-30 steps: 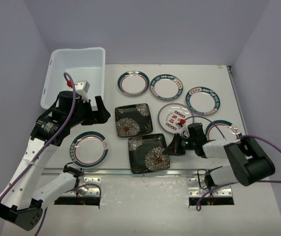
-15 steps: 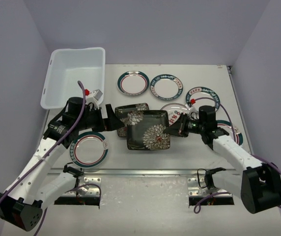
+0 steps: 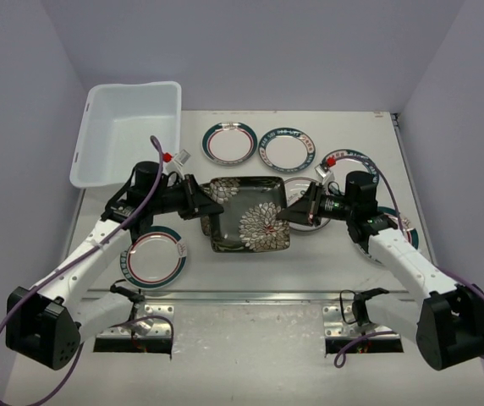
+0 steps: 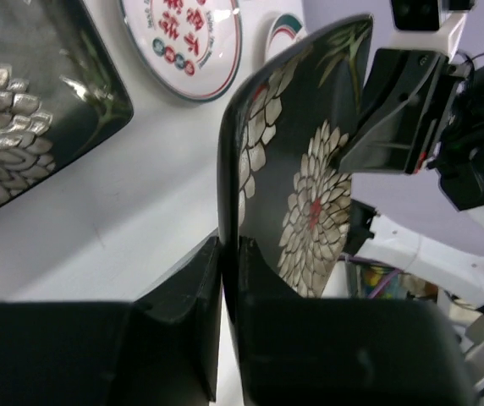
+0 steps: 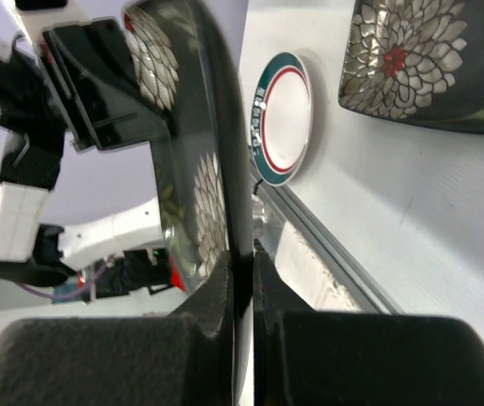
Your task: Place the plates into the plastic bin on the countertop
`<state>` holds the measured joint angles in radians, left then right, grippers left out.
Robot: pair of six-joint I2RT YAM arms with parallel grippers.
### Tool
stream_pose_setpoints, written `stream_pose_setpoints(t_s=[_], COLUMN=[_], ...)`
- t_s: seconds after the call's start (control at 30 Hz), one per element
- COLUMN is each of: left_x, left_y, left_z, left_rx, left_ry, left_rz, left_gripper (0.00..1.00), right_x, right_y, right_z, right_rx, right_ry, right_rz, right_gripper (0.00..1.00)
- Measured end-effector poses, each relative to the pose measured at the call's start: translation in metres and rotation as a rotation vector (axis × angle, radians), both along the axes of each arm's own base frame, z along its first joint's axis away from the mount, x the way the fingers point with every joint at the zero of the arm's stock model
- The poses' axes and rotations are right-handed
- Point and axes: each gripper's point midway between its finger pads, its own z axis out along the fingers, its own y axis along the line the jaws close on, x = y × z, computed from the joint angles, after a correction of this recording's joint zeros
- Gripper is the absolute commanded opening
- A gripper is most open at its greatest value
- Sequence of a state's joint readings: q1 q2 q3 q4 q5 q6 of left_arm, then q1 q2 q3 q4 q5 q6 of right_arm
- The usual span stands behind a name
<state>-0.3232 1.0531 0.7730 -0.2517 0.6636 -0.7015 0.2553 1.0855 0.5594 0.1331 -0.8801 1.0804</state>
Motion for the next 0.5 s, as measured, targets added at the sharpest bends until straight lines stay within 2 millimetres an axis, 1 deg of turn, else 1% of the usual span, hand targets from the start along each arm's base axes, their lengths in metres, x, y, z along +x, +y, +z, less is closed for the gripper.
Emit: stream_pose_setpoints(t_s=[0.1,0.13,0.17,0.2,0.23,0.33,0.4,0.47,0.5], left_x=[0.007,0.007,0.008,0.010,0.012,0.023,0.035,0.050,0.059], left_y=[-0.002,-0.003,-0.003,-0.003,-0.003,0.001,0.008,0.023,0.035], left_z=[0.003,0.003,0.004,0.006,0.007,0.015,0.022,0.035,0.042], left_rx=[-0.024,-0.027,-0.028,-0.027,-0.020,0.018,0.038,0.047,0.046], left_ry=[0.009,0.010,0.011,0.009,-0.002,-0.027,-0.030,-0.034,-0.035], left_rz=[0.008,0.006,0.006,0.008,0.009,0.042,0.093,0.172,0.227], left_gripper=[0.00,0.00,0.00,0.00,0.00,0.00,0.00,0.00,0.00], right_x=[0.003,0.004,0.005,0.006,0.008,0.016,0.026,0.042,0.051], right_y=[0.000,-0.001,-0.001,-0.001,0.000,-0.001,-0.008,-0.021,-0.030], right_z=[0.002,0.003,0.003,0.005,0.010,0.029,0.043,0.052,0.053], right_rx=[-0.004,-0.005,-0.007,-0.004,0.001,0.004,-0.023,-0.075,-0.122], right_ry=[-0.024,-0.024,-0.022,-0.012,-0.020,-0.047,-0.068,-0.087,-0.084], right_rz=[-0.004,-0.007,-0.007,-0.009,-0.003,-0.009,-0.044,-0.119,-0.173], right_gripper=[0.01,0.33,0.33,0.77,0.99,0.99,0.99,0.99,0.99])
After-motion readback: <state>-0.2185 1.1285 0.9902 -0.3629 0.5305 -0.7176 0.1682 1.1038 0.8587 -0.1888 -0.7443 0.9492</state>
